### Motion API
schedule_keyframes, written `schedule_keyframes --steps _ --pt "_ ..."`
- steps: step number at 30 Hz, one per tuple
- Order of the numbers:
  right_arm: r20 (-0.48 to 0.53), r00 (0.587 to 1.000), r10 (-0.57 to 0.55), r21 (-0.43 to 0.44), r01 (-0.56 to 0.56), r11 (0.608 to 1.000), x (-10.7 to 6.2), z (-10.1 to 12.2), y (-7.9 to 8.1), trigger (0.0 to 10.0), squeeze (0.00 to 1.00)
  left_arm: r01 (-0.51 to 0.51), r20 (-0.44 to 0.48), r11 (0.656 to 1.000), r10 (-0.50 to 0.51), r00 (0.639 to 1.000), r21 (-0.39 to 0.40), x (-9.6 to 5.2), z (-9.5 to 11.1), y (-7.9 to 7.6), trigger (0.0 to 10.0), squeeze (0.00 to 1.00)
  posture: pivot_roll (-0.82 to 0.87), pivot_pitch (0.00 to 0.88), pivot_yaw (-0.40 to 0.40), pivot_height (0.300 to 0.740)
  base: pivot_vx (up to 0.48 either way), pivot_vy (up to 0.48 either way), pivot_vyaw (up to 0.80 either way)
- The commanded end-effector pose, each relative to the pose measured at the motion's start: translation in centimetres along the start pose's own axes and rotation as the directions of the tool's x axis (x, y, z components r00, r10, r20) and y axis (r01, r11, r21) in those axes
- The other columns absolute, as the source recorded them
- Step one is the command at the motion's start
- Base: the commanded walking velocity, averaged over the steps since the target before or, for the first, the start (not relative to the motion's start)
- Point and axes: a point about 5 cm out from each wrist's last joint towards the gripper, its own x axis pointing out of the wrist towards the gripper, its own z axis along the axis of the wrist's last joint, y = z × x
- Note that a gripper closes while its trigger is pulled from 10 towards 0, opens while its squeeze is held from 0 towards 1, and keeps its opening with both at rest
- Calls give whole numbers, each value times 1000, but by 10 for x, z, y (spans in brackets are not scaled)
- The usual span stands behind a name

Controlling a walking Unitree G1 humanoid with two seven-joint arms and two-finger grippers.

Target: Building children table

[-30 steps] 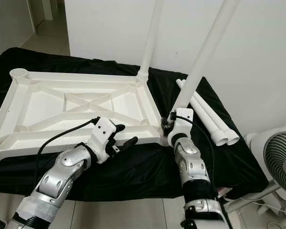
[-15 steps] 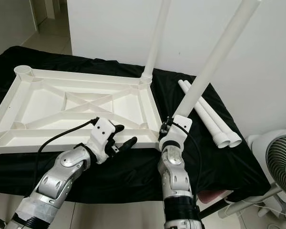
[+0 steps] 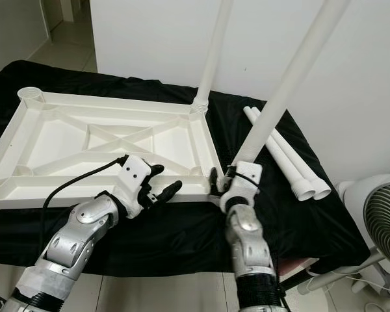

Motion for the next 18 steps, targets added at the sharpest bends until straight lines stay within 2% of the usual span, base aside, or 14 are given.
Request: schedule_keyframes --steps 1,3,5,7,9,10,13,15,16,17,18 --pt "-3 999 33 -2 -33 999 -2 -2 -6 10000 0 40 0 999 -40 999 -4 2 1 -5 10000 0 86 33 -171 740 0 0 0" --pt "-1 994 109 -26 -109 994 -1 1 -15 10000 0 49 4 999 -49 999 -3 3 3 -7 10000 0 83 33 -167 740 0 0 0" --pt "-1 994 109 -26 -109 994 -1 1 -15 10000 0 49 4 999 -49 999 -3 3 3 -7 10000 0 83 33 -167 740 0 0 0" --pt "-3 981 196 -123 -194 973 0 3 -23 10000 0 71 8 997 -71 997 -5 4 4 -10 10000 0 81 29 -164 740 0 0 0" --pt "-3 981 196 -123 -194 973 0 3 -23 10000 0 71 8 997 -71 997 -5 4 4 -10 10000 0 81 29 -164 740 0 0 0" --pt "-20 962 272 -180 -271 946 3 2 -28 10000 0 98 11 995 -98 995 -6 5 5 -15 10000 0 78 25 -159 740 0 0 0" --pt "-44 939 342 -137 -345 928 6 -1 -27 10000 0 114 13 993 -114 993 -7 6 6 -18 10000 0 78 23 -158 740 0 0 0" --pt "-52 927 371 -151 -375 915 7 -2 -27 10000 0 120 13 993 -120 993 -7 7 6 -19 10000 0 79 22 -157 740 0 0 0" --pt "-75 920 383 -164 -391 906 9 -4 -27 8353 0 128 15 992 -128 992 -7 7 6 -21 10000 0 77 21 -153 740 0 0 0" --pt "-88 913 398 -173 -407 897 10 -6 -26 5451 0 134 15 991 -134 991 -7 8 7 -22 10000 0 80 19 -154 740 0 0 0" --pt "-88 913 398 -173 -407 897 10 -6 -26 5451 0 134 15 991 -134 991 -7 8 7 -22 10000 0 80 19 -154 740 0 0 0"
